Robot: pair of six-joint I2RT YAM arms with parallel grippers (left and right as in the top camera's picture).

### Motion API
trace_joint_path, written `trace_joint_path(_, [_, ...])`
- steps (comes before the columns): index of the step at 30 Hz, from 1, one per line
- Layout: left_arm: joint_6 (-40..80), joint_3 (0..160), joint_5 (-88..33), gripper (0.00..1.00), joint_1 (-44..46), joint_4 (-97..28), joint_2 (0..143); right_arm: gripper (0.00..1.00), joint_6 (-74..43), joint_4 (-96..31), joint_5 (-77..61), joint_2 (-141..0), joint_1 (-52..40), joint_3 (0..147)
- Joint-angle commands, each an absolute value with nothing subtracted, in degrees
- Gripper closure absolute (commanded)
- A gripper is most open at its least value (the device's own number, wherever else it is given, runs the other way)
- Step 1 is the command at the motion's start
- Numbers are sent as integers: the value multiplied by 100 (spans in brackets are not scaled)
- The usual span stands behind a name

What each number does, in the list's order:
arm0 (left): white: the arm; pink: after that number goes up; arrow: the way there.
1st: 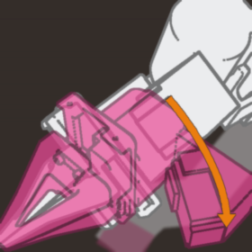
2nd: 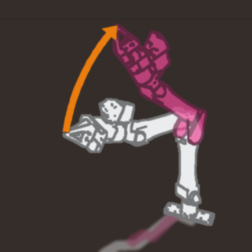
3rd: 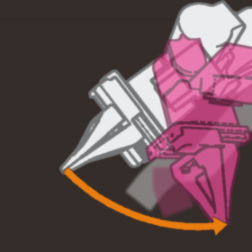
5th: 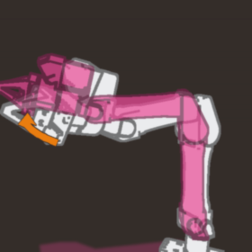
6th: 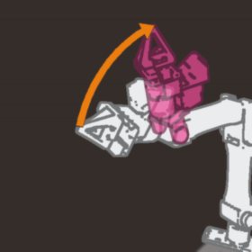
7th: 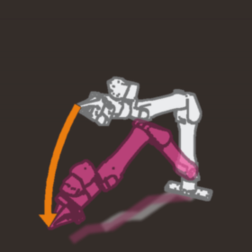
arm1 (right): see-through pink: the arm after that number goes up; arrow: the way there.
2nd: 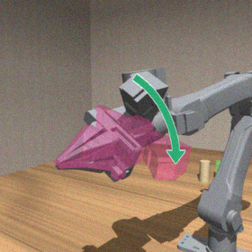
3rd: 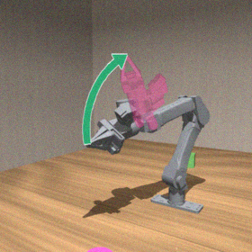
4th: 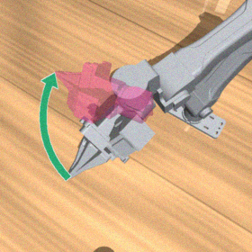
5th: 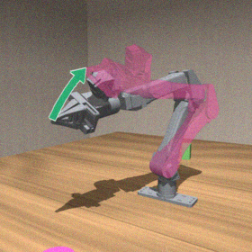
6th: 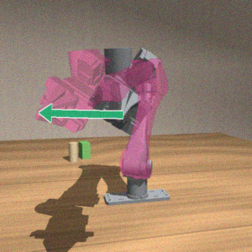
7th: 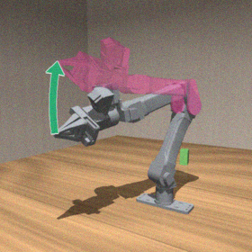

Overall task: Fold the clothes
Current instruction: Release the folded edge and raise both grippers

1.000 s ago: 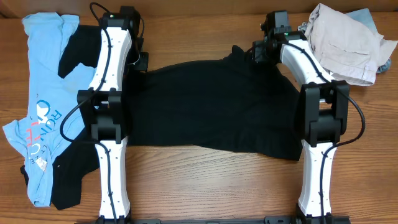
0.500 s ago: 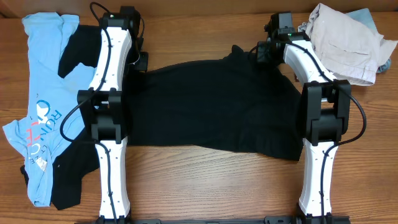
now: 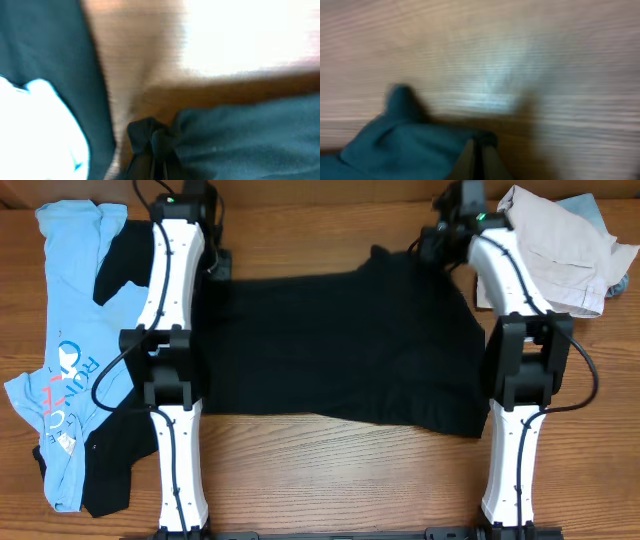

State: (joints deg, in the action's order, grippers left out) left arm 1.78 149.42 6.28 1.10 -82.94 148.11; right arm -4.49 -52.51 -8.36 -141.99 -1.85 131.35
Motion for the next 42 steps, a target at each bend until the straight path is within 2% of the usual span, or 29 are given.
trace_joint_path(1, [237,15646,766,96,-60,-8348,14816,96,-456,-5782,-1162,-14088,25,14282])
trace_joint_path(6, [235,16293,770,96,-84,-8643,14816,96,-440,-7109,-1170,-14079,174,15336])
trace_joint_path(11, [237,16479,768,87,-84,-8917,14816,96,-224,-8630,-1168,-14079,276,16151])
trace_joint_path(15, [237,16472,768,89,-82,-9483,14818,96,-60,-9623,-1162,-14079,298,16398])
trace_joint_path(17, [237,16466,768,96,-73,-9682,14818,96,-134,-9708,-1181,-14075,309,16324])
trace_joint_path(25, [281,16208,294,96,-73,-9684,14816,96,-436,-9708,-1278,-14033,296,15847])
trace_joint_path(35, [252,14296,366,96,-84,-9686,14794,96,-432,-9708,-810,-13552,143,13716])
trace_joint_path(40, [154,13821,427,96,-82,-9686,14794,96,-454,-9708,-537,-13413,119,12901])
trace_joint_path(42, [80,13712,464,92,-34,-9686,14794,96,-456,-9708,-449,-13408,119,12613])
